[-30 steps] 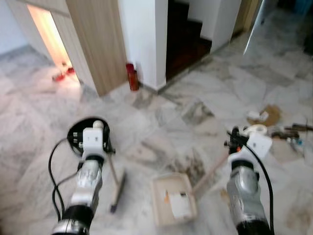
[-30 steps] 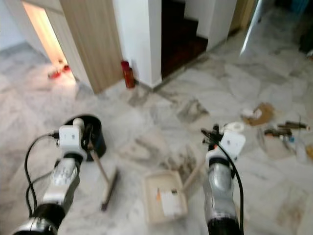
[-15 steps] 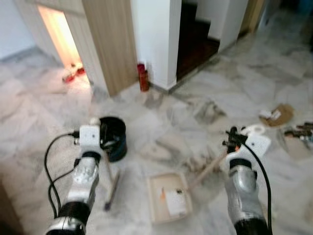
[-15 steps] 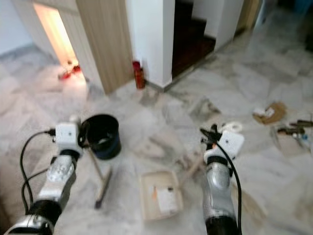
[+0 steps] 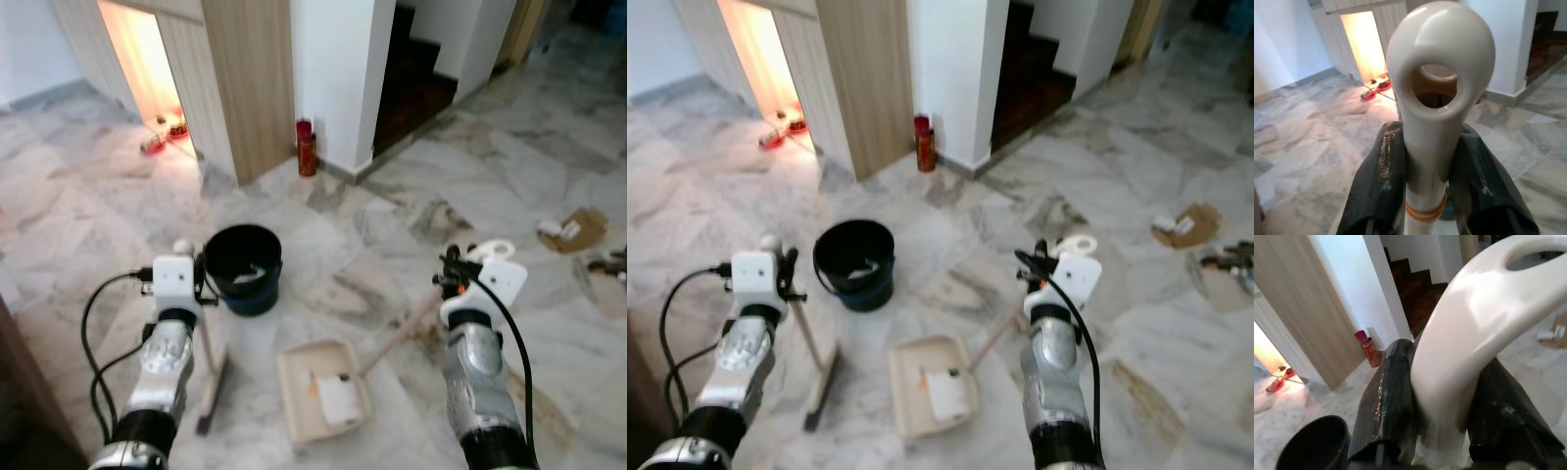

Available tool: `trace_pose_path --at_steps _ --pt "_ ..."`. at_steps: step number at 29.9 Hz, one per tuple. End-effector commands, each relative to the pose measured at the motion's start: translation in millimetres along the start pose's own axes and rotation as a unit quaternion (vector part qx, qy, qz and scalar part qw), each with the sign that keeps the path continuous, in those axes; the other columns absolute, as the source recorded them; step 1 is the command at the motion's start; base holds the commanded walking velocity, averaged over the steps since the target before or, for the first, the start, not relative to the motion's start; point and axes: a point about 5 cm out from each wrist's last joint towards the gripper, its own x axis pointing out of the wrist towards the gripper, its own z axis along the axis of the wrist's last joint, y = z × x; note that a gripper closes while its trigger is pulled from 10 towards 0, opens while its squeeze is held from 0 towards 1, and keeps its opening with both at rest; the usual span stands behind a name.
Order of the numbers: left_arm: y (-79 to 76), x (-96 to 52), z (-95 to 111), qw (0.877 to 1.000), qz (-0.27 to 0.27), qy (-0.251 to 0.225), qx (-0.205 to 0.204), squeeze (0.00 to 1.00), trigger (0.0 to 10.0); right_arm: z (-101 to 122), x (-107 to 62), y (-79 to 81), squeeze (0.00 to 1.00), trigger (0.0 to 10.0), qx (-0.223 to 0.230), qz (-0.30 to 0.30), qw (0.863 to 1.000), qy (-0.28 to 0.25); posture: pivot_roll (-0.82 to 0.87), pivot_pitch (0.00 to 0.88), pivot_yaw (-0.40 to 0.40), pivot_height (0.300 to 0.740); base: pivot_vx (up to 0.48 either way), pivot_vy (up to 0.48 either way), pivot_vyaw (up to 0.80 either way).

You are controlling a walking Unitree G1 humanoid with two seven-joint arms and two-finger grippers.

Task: Sweep floor

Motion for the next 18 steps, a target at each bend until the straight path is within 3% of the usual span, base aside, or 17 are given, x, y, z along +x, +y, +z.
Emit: trace_pose_path --at_steps 1,10,18 --pt "-6.6 4.8 11.9 1.000 -0.003 -0.028 -0.006 0.00 10.0 6.1 3.6 -0.9 0.00 10.0 -0.005 0.005 1.000 -0.013 -0.03 0.000 -0.013 0.740 0.000 0.398 0.00" --pt "-7.9 -0.5 7.3 0.999 0.023 -0.026 -0.022 0.00 10.0 15.7 8.8 -4.3 0.00 10.0 -0.020 0.014 1.000 -0.020 -0.01 0.000 -0.072 0.740 0.000 0.378 0.00" --pt "-9.2 -0.9 7.7 0.999 0.020 -0.027 -0.021 0.00 10.0 27.9 16.7 -0.6 0.00 10.0 -0.010 0.013 0.999 -0.041 -0.02 0.000 -0.061 0.740 0.000 0.000 0.00"
